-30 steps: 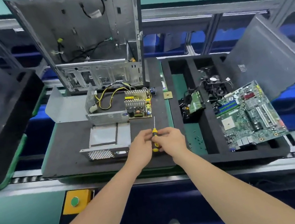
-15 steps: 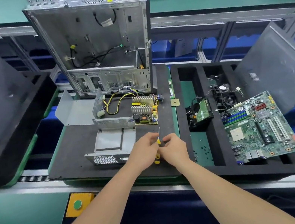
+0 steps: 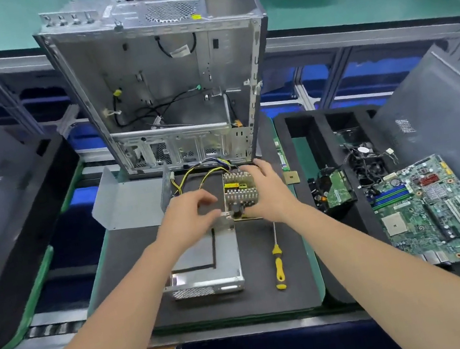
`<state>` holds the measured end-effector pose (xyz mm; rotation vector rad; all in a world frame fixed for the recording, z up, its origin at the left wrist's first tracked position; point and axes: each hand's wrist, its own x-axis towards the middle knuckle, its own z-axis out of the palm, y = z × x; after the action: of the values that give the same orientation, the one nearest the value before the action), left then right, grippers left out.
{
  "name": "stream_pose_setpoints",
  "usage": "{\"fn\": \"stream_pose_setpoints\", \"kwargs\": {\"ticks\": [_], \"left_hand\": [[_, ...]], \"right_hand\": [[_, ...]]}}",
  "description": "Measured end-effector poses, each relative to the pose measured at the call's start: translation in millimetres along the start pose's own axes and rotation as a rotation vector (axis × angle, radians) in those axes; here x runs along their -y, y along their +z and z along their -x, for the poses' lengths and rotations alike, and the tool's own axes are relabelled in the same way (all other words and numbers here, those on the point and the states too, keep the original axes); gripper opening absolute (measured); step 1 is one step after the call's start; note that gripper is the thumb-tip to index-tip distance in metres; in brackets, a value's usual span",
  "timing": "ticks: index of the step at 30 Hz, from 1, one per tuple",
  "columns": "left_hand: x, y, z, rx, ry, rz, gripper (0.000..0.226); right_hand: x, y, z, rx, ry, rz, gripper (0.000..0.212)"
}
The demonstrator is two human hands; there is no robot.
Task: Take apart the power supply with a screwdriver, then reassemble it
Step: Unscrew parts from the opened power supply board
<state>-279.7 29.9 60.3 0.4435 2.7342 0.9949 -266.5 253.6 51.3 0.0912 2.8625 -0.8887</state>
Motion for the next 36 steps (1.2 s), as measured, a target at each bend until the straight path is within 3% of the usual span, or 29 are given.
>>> {"fn": "stream_pose_setpoints", "kwargs": {"ticks": [4, 13, 16, 20, 36], "left_hand": [[22, 1, -4, 0.046, -0.013, 0.033, 0.008], [37, 10, -9, -0.007, -0.012, -0.065, 0.024], [37, 11, -8, -0.036, -0.028, -0.079, 0.024], [34, 15, -4, -0.091, -0.057, -0.111, 0.024], [17, 15, 3, -0.098, -0.163, -0.106, 0.019]], "right_hand": [[2, 6, -22, 0.115, 0.006, 0.223, 0.121], [-5, -4, -46, 0.194, -0.063, 0.397, 0.124], [-5, -11, -50, 0.235, -0.060, 0.344, 0.116], [-5, -20, -54, 0.193, -0.069, 0.351, 0.090], [0, -77, -11, 0.030, -0.179, 0.251, 0.074]]}}
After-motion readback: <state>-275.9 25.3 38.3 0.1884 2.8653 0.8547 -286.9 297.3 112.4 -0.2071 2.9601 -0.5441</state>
